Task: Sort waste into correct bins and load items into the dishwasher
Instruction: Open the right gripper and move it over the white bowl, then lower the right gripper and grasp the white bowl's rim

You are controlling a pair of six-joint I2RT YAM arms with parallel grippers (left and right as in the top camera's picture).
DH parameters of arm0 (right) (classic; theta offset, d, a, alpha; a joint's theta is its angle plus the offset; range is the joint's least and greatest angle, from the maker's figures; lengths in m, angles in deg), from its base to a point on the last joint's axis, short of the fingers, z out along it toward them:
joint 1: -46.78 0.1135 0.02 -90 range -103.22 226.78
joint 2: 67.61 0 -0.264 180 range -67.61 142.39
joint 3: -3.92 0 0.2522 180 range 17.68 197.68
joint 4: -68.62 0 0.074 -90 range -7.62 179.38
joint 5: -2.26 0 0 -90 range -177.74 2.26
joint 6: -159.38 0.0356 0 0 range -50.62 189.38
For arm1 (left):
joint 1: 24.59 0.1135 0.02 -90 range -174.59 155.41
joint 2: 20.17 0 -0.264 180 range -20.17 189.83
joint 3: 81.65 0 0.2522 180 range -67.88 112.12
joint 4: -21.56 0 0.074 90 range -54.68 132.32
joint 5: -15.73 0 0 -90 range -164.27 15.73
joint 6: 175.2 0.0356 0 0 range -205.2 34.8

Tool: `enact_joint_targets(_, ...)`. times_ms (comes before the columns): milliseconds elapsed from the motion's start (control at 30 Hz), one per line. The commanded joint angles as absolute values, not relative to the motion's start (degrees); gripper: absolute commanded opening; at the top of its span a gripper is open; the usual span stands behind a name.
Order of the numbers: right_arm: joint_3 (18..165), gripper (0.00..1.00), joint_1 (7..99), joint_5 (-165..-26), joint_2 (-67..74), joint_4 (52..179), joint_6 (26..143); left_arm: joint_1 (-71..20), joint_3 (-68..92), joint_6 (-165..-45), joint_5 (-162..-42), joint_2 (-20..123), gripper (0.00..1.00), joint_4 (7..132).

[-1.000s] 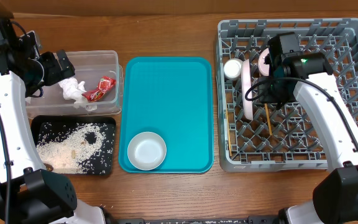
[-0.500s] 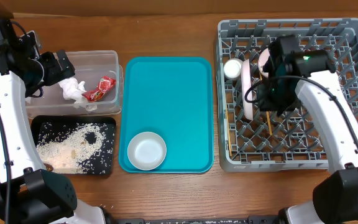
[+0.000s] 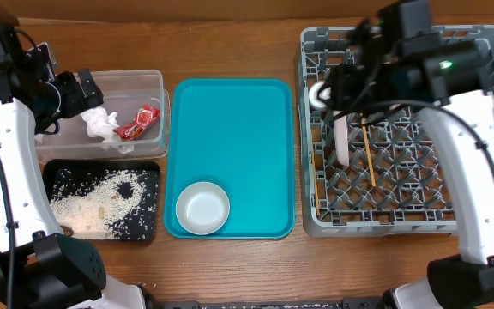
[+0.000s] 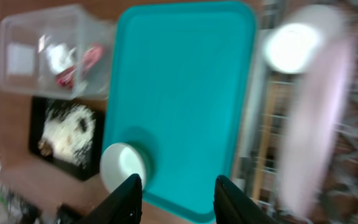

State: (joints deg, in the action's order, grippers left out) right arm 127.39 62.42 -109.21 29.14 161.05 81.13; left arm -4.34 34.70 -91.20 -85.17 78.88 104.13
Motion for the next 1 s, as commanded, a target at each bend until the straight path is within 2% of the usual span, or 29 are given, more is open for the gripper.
enact_joint_targets(0,128.3,0.40,68.8,-111.4,29.3,159.6,81.4,-4.4,36.1,-91.6,-85.7,78.0,1.00,104.1)
enact_joint_targets(533,128.2,0.40,99.9,-100.4,37.1,152.7,81.4,-4.4,36.1,-91.6,-85.7,78.0,1.00,104.1)
enact_joint_targets(733,125.2,0.40,104.5,-99.3,40.8,150.1,85.0,-4.4,36.1,-91.6,-85.7,78.0,1.00,104.1)
enact_joint_targets(967,119.6,0.40,105.3,-99.4,41.7,147.5,89.4,-4.4,36.1,-91.6,-85.7,78.0,1.00,104.1)
